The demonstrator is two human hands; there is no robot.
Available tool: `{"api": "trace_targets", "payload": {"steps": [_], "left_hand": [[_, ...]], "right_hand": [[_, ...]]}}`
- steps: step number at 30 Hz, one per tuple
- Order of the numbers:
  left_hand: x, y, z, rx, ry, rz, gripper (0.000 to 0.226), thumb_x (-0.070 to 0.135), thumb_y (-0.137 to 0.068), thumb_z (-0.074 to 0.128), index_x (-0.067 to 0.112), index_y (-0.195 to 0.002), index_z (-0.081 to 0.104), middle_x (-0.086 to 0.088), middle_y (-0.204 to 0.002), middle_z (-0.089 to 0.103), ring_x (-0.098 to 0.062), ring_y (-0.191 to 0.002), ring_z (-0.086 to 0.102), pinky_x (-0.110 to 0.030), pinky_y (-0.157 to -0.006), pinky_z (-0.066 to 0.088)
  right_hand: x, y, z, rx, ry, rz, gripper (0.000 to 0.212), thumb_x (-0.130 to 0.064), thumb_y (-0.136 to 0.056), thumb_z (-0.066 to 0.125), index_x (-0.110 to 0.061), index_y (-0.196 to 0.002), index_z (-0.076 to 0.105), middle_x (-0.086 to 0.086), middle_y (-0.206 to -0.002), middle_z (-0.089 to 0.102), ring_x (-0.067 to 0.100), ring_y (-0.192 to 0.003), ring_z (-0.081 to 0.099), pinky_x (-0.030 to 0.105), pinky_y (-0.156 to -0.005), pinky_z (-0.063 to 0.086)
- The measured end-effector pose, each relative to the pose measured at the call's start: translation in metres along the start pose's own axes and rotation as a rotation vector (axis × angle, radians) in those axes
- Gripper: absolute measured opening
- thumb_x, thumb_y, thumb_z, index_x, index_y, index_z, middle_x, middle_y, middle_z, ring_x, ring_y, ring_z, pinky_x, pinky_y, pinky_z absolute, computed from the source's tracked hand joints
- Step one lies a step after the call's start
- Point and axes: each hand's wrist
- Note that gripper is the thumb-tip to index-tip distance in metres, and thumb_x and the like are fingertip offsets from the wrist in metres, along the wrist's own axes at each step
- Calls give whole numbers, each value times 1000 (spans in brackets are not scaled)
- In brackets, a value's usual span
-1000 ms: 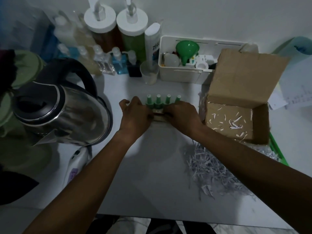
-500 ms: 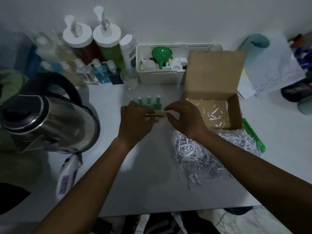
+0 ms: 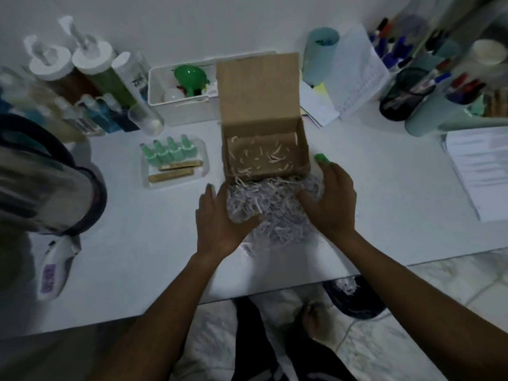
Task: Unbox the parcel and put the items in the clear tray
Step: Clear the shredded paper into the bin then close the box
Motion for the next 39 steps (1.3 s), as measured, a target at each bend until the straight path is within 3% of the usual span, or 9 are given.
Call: {"api": "trace_targets", "payload": {"steps": [3, 8, 12, 16, 25, 31, 34, 37, 39], "left_hand": [[3, 6, 23, 8, 65, -33, 122, 93, -53, 57, 40, -153, 9, -7, -166, 5, -31, -152, 2, -57, -122, 6], [8, 15, 52, -4, 79, 45, 117, 84, -61, 66, 33, -153, 16, 0, -164, 15, -22, -152, 3, -56, -122, 2], [8, 20, 53, -22, 105, 197, 110, 82, -59, 71, 36, -149, 27, 8, -158, 27, -18, -150, 17, -57, -119, 17], [-4, 15, 37, -15, 218, 318, 124, 73, -52, 83, 35, -153, 22, 12, -161, 15, -12, -150, 17, -53, -118, 31], [4, 13, 44, -56, 160, 387, 138, 81, -44, 80, 42, -152, 3, -2, -159, 27, -23, -147, 29, -59, -116, 28], [3, 5, 46, -58, 49, 409, 137, 84, -44, 77, 27, -152, 15, -1, -155, 33, -21, -141, 35, -44, -118, 32], [0, 2, 46, -93, 62, 364, 139, 83, -41, 79, 26, -153, 19, 0, -155, 31, -21, -139, 34, -37, -115, 33], [-1, 2, 46, -131, 70, 355, 134, 79, -42, 81, 27, -151, 23, 0, -153, 34, -20, -139, 35, -39, -114, 36], [0, 0, 44, -163, 116, 328, 131, 76, -41, 83, 30, -149, 25, 3, -151, 37, -16, -137, 39, -38, -114, 37]], "right_hand": [[34, 19, 3, -150, 107, -18, 92, -67, -78, 62, -14, -149, 37, 11, -149, 43, 28, -137, 40, 44, -111, 35], [43, 50, 25, -326, 252, -195, 107, -87, -75, 41, -14, -153, 25, 12, -158, 28, 32, -149, 15, 53, -121, 10], [43, 49, 32, -362, 143, -279, 106, -84, -76, 44, -13, -152, 27, 15, -158, 27, 35, -148, 18, 55, -119, 20], [48, 36, 29, -318, 64, -276, 112, -85, -70, 54, -18, -154, 22, 16, -158, 23, 36, -146, 20, 52, -118, 25], [50, 30, 24, -263, 321, -69, 117, -98, -62, 39, -24, -151, 23, 12, -158, 30, 32, -147, 21, 50, -120, 20], [47, 5, 33, -385, 79, -94, 128, -92, -55, 57, -19, -152, 15, 14, -163, 12, 31, -152, 3, 50, -123, 10], [47, -6, 33, -438, 37, -84, 127, -89, -55, 61, -14, -150, 21, 13, -159, 23, 29, -150, 12, 50, -121, 16], [41, 5, 32, -379, -48, -164, 109, -76, -65, 69, -6, -141, 37, 14, -141, 45, 29, -134, 38, 48, -111, 34], [37, 20, 32, -363, -135, -204, 98, -68, -70, 71, -7, -139, 41, 12, -136, 49, 27, -127, 44, 46, -106, 39]]}}
Point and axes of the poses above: each hand's wrist, its own y-axis away from the middle knuckle, its own z-axis out of the palm, x = y × z
